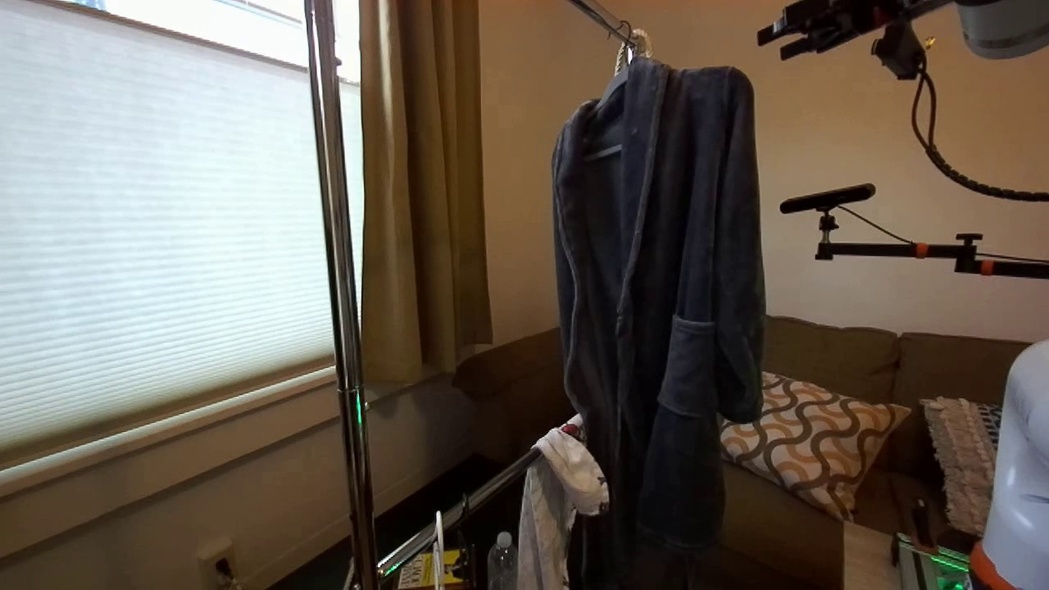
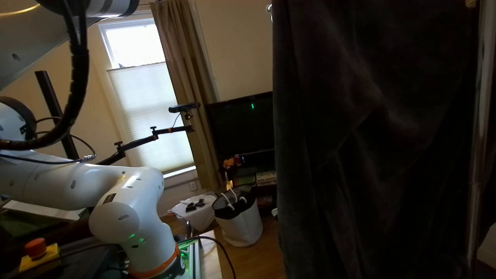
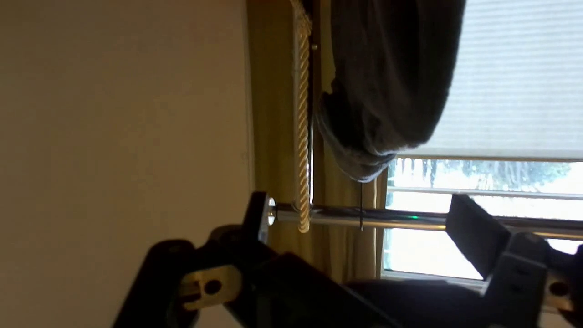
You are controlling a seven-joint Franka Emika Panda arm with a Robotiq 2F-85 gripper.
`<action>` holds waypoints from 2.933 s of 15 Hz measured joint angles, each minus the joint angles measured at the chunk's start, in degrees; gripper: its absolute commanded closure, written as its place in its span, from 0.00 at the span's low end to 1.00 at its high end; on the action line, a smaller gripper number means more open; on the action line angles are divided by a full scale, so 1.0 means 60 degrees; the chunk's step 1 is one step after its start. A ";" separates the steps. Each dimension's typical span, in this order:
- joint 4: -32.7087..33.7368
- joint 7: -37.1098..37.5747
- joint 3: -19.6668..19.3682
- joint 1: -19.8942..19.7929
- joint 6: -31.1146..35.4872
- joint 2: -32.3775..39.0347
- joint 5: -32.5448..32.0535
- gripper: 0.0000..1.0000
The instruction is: Pick up the gray robe and move it forward on the top rail
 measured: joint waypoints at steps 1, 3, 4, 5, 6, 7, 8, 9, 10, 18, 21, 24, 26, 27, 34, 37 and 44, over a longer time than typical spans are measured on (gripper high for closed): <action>0.0012 0.0014 0.0008 -0.0082 -0.0229 0.0046 0.0000 0.00; 0.0013 0.0062 0.0039 -0.0079 -0.0372 0.0106 0.0007 0.00; 0.0014 0.0062 0.0040 -0.0079 -0.0371 0.0111 0.0007 0.00; 0.0018 0.0062 0.0040 -0.0080 -0.0370 0.0110 0.0007 0.00; 0.0021 0.0062 0.0040 -0.0079 -0.0370 0.0110 0.0007 0.00; 0.0021 0.0062 0.0043 -0.0046 -0.0370 0.0110 0.0008 0.00; 0.0019 0.0062 0.0066 0.0048 -0.0411 0.0110 0.0029 0.00; 0.0012 0.0062 0.0126 0.0173 -0.0455 0.0111 0.0035 0.00; -0.0008 0.0062 0.0236 0.0308 -0.0470 0.0111 0.0036 0.00; -0.0063 0.1224 0.1350 -0.0138 0.0583 0.1018 -0.0006 0.00; 0.0141 0.2108 0.1696 -0.0926 0.1532 0.1681 -0.0006 0.00; 0.0476 0.2436 0.1941 -0.1228 0.1698 0.2141 -0.0006 0.00; 0.0716 0.2532 0.2019 -0.1280 0.1681 0.2460 -0.0006 0.00; 0.0856 0.2599 0.2041 -0.1330 0.1660 0.2650 -0.0006 0.00; 0.1987 0.2806 0.2120 -0.2140 0.0236 0.3867 -0.0279 0.58; 0.2356 0.2806 0.2120 -0.2149 -0.0494 0.4080 -0.0370 0.81; 0.2807 0.2789 0.2075 -0.1861 -0.1383 0.4089 -0.0361 0.97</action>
